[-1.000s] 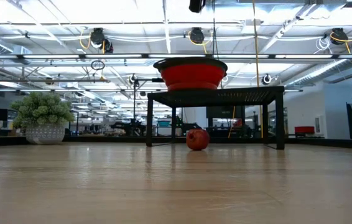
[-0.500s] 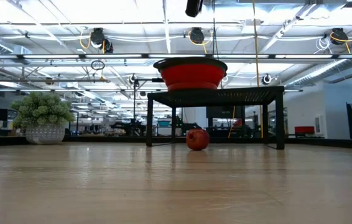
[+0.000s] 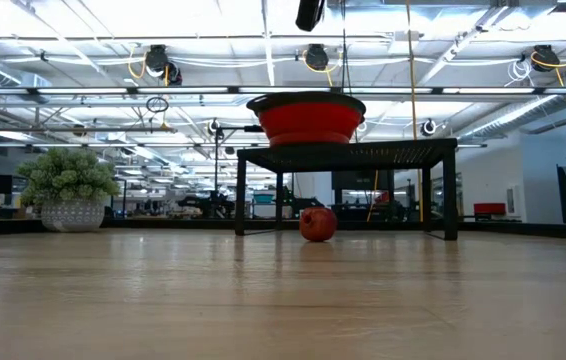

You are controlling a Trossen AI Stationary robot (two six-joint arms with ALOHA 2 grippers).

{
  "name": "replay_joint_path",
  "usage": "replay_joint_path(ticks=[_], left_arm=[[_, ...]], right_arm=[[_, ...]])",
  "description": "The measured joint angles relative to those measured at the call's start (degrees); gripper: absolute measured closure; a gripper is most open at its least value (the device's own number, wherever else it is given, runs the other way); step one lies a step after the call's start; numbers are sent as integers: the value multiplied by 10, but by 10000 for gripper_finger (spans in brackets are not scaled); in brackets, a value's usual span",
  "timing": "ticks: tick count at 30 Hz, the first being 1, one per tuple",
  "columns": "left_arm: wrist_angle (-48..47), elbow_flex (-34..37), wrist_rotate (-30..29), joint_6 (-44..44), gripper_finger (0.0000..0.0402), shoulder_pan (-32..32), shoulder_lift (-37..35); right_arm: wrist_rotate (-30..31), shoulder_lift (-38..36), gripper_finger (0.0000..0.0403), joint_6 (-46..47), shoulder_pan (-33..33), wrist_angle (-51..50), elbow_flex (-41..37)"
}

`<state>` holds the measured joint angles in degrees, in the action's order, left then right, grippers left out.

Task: Pick & Place Fruit
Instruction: Put the pear into the red strainer bowl on the shelf

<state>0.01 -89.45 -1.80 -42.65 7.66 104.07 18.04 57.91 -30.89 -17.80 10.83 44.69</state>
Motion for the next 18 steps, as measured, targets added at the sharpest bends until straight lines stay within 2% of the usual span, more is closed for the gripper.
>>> replay_joint_path(ticks=[18], left_arm=[[-4, 0, 2, 2, 277, 0, 0]], right_arm=[[0, 0, 272, 3, 0, 0, 0]])
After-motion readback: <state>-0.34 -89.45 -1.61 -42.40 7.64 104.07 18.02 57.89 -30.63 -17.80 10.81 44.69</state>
